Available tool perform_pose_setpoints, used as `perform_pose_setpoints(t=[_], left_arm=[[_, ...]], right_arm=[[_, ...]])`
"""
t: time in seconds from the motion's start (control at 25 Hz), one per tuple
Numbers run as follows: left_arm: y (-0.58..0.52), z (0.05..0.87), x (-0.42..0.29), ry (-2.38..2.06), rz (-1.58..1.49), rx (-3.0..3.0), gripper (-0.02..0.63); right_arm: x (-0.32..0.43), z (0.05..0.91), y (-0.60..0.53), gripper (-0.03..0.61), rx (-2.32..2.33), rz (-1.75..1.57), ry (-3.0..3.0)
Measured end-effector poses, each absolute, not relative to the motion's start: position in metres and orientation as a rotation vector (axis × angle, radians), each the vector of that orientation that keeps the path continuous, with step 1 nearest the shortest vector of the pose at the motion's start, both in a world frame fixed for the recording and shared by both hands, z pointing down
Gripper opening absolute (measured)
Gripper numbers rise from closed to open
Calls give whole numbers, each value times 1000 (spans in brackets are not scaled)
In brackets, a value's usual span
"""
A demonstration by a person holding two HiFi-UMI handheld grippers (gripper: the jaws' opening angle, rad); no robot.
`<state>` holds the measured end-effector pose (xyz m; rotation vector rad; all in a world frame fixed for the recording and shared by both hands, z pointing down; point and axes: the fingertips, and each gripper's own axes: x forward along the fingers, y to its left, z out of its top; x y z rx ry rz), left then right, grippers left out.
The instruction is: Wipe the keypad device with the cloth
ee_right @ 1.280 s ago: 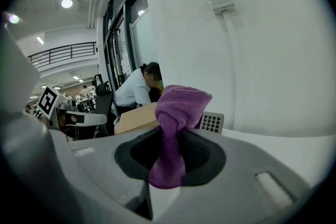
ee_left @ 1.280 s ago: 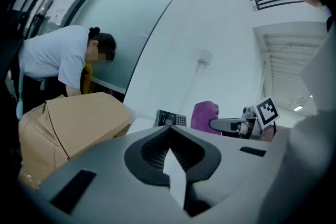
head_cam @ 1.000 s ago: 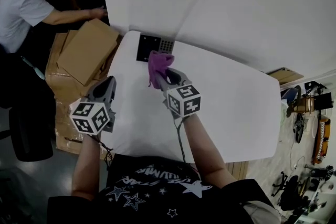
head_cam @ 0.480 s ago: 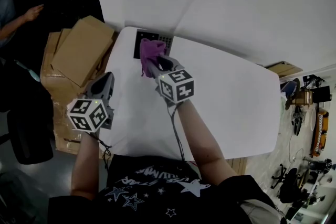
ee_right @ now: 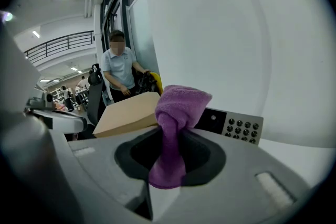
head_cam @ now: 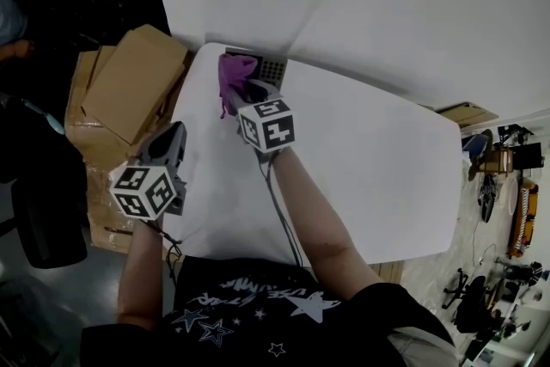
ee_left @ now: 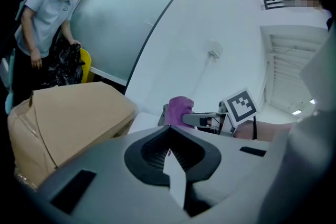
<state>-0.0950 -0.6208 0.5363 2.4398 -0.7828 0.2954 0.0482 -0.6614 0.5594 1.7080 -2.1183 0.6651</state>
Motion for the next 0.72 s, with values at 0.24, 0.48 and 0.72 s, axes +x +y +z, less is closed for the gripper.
perform_pose_setpoints(t=[0.24, 0.48, 0.72], left_arm=[[-617, 546, -91, -756, 325, 2431, 8], [-621, 548, -88, -754, 339, 2428, 8], [-621, 555, -84, -738, 354, 2425, 8]], right_arm=[[62, 584, -664, 92, 1719, 687, -2033], [74, 587, -665, 92, 1757, 700, -2014], [86, 585, -663, 92, 1814, 728, -2008]])
